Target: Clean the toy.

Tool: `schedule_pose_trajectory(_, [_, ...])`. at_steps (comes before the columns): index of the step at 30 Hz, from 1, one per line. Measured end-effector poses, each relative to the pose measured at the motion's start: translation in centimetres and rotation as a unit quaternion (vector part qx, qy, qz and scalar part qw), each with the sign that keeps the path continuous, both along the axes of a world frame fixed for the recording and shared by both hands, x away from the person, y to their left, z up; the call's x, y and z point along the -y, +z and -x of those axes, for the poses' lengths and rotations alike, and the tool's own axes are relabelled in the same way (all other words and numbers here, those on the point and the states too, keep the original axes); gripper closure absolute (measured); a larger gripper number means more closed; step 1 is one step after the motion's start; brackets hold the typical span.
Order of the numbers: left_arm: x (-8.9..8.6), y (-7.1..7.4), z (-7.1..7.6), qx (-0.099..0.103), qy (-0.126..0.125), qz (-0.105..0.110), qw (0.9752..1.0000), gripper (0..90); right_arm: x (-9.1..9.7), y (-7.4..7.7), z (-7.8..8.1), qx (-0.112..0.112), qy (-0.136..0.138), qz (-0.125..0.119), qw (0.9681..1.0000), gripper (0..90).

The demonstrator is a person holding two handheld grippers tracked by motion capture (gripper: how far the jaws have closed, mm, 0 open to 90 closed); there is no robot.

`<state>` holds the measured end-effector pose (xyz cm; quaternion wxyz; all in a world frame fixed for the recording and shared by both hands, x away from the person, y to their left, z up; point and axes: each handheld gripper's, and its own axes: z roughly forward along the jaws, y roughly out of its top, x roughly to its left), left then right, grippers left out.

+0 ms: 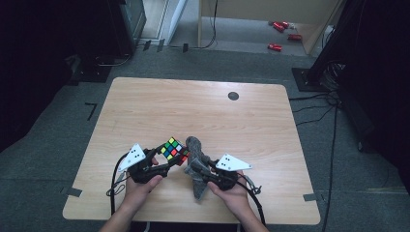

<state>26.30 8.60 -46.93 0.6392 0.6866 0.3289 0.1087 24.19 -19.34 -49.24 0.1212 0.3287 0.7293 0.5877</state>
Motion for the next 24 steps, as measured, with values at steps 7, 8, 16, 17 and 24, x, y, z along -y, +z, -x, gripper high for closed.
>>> schedule_pose_trajectory(7, [0.1,0.3,0.2,0.002,-0.012,0.022,0.9997,34.9,-0.8,-0.6,0.2,-0.009,0.006,0.015,0.9998,68.0])
schedule_pose_trajectory(8, [0.2,0.2,0.2,0.001,-0.013,0.016,0.9998,34.9,-1.1,-0.5,0.3,-0.003,0.014,0.014,0.9998,67.9])
schedule_pose_trajectory(16, [0.4,0.0,0.0,-0.008,-0.012,0.009,0.9999,34.9,-1.8,-0.2,1.0,0.035,0.031,0.046,0.9978,68.6])
schedule_pose_trajectory(17, [0.3,0.0,0.0,-0.008,-0.013,0.011,0.9998,34.9,-1.4,0.0,0.9,0.04,0.022,0.038,0.9982,68.8])
schedule_pose_trajectory(24, [0.6,-0.1,0.1,-0.011,-0.022,0.01,0.9997,34.9,-1.0,0.2,1.0,0.06,0.015,0.039,0.9973,68.9])
